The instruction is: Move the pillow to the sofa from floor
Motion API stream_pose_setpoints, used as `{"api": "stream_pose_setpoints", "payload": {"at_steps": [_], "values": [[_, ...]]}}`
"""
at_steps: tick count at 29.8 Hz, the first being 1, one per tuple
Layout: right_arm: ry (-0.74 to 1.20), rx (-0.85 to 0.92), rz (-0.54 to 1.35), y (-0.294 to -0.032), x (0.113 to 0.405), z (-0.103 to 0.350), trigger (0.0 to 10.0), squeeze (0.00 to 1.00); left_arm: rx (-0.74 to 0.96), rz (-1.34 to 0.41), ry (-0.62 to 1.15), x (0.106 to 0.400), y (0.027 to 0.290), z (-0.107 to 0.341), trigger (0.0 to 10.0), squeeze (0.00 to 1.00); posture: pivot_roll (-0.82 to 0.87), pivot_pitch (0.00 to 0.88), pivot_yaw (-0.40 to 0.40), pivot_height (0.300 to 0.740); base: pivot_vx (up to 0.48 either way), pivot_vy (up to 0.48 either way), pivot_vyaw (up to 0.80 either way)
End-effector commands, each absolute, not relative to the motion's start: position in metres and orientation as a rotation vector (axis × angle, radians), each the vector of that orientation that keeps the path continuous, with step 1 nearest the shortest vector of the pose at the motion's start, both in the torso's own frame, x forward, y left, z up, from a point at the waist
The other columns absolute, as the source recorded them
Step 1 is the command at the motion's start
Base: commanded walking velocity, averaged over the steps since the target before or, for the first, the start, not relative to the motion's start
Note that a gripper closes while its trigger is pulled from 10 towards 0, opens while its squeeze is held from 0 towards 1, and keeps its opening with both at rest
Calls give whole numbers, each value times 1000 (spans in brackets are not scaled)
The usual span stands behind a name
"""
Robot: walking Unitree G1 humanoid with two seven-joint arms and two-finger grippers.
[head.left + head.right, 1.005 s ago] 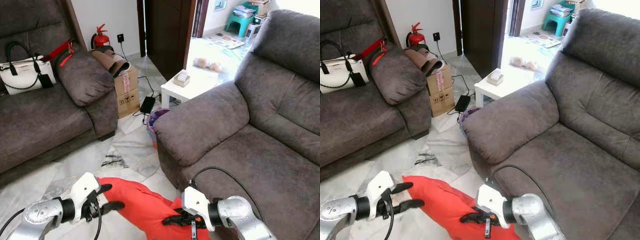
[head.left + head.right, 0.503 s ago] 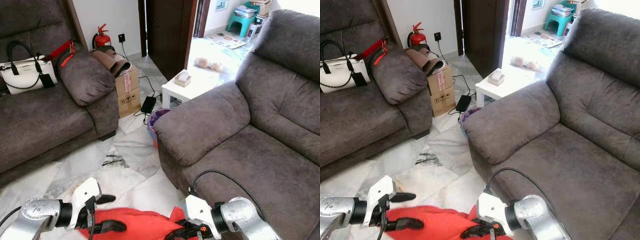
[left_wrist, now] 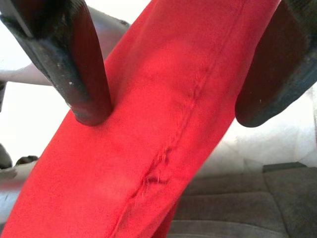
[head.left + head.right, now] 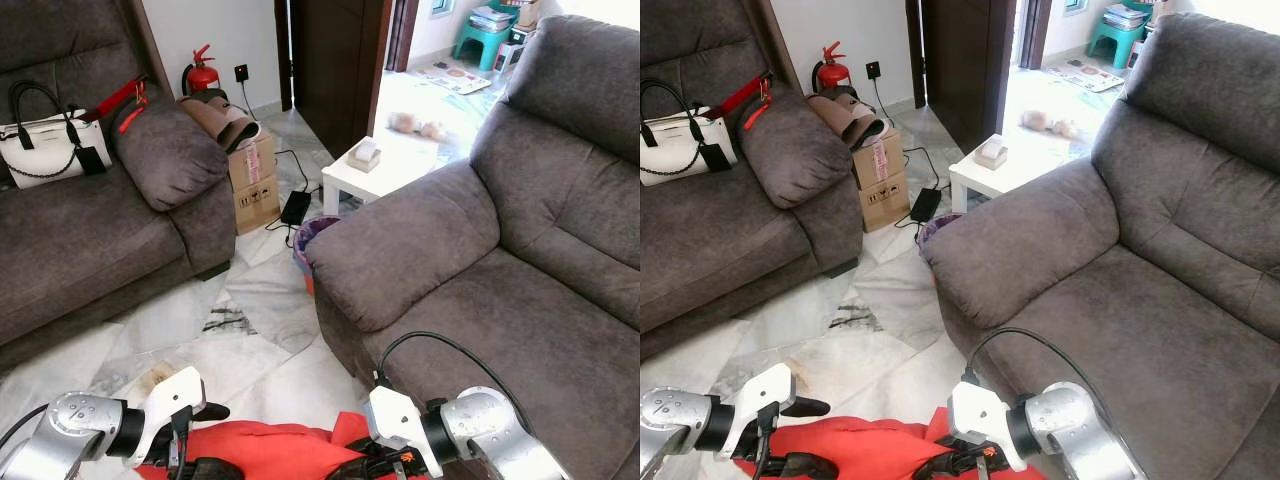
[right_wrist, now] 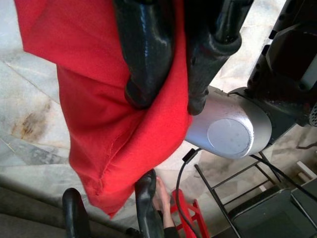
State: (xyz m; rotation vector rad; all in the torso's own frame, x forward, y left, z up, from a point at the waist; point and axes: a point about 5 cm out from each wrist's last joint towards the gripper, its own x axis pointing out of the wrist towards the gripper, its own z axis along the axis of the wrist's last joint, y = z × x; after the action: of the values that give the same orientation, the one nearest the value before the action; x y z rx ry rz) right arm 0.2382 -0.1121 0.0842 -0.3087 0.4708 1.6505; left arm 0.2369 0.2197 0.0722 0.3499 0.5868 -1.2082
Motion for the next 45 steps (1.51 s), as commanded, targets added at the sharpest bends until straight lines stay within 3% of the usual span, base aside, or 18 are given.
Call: {"api": "stream_pose_setpoints", "payload": {"at_steps": [1,4,5,11,17,22,28,29,30,31,45], "values": [[346,-289,1725,-101,236,104,10000,0,407,-1217,635,232,224,65,10000,1000,44,109,32,740,0,0,0],[350,-299,1716,-102,237,104,10000,0,549,-1254,707,223,230,52,10000,1000,44,109,32,740,0,0,0],[351,-300,1714,-103,237,104,10000,0,592,-1290,740,217,233,48,10000,0,45,109,31,740,0,0,0],[353,-293,1710,-103,238,106,10000,0,777,-1284,801,211,250,36,10000,0,42,110,32,740,0,0,0],[349,-293,1711,-103,237,107,10000,0,913,-1201,738,219,256,35,10000,0,50,113,30,740,0,0,0],[342,-283,1722,-100,236,110,10000,0,888,-1049,623,236,249,35,10000,0,50,113,30,740,0,0,0],[343,-277,1726,-99,235,110,10000,0,850,-1057,608,234,245,32,10000,0,50,113,30,740,0,0,0],[345,-276,1726,-100,235,110,10000,0,834,-1061,598,233,244,30,4941,0,46,114,28,740,0,0,0],[345,-276,1726,-100,235,110,10000,0,834,-1061,598,233,244,30,4941,0,46,114,28,740,0,0,0],[344,-275,1722,-100,235,111,10000,0,801,-1087,591,231,241,29,0,0,42,115,28,740,0,0,0],[352,-273,1717,-100,236,111,10000,0,818,-1176,590,228,239,30,0,0,47,119,26,740,0,0,0]]}}
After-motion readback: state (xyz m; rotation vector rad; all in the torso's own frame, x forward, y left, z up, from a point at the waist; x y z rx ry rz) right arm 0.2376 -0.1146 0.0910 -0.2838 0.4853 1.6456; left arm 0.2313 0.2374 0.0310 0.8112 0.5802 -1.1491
